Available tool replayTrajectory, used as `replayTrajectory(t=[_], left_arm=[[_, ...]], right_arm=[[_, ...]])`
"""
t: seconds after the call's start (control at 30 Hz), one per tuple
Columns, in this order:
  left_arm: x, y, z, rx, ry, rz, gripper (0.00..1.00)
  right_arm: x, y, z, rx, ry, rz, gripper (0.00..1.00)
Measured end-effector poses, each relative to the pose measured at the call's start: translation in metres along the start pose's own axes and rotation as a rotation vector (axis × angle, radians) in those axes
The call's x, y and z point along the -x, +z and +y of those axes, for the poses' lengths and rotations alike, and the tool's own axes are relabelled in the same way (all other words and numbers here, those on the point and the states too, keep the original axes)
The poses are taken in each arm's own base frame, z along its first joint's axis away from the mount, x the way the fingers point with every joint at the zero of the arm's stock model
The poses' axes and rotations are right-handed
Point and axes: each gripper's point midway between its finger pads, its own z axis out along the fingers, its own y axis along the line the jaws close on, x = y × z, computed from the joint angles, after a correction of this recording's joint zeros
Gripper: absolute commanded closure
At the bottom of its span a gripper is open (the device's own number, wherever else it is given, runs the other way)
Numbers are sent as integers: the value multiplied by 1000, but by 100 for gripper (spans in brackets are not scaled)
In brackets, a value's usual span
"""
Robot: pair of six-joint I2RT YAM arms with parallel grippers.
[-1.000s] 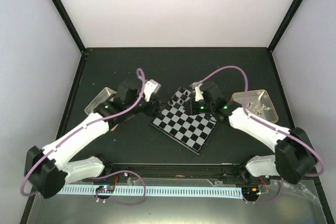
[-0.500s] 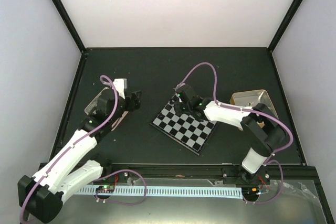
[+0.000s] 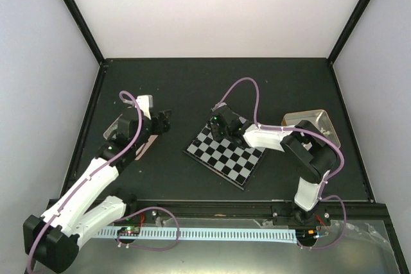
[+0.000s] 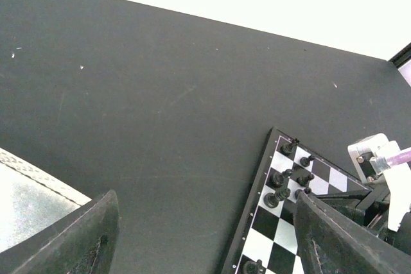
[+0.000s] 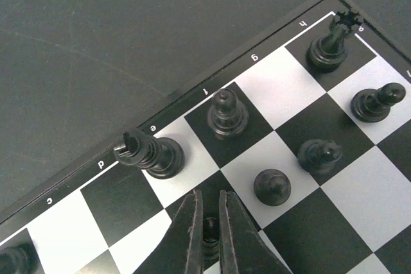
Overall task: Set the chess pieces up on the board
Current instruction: Place the chess piece on the chessboard.
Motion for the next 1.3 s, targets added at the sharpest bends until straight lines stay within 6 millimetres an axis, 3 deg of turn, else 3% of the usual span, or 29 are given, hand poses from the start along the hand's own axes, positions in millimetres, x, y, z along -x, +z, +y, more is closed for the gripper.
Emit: replayTrajectory(t=[0.13, 0.37, 0.5, 0.83, 1.1, 1.3], left_arm=[[-1, 2, 2, 5, -8, 8, 24], [-4, 5, 5, 13, -22, 21, 24], [-4, 6, 7, 17, -30, 24, 24], [-13, 11, 26, 83, -72, 68, 24], [-40, 20, 77, 271, -187, 179, 27], [-67, 26, 134, 462, -316, 298, 44]], right_arm=[[1, 1, -1, -9, 0, -10, 91], [0, 2, -1, -6, -5, -10, 75], [-1, 1, -1, -4, -5, -6, 72], [32, -44, 6, 45, 41, -82, 58], [42, -83, 6, 78, 111, -110, 57], [23, -90, 3, 96, 144, -70, 59]])
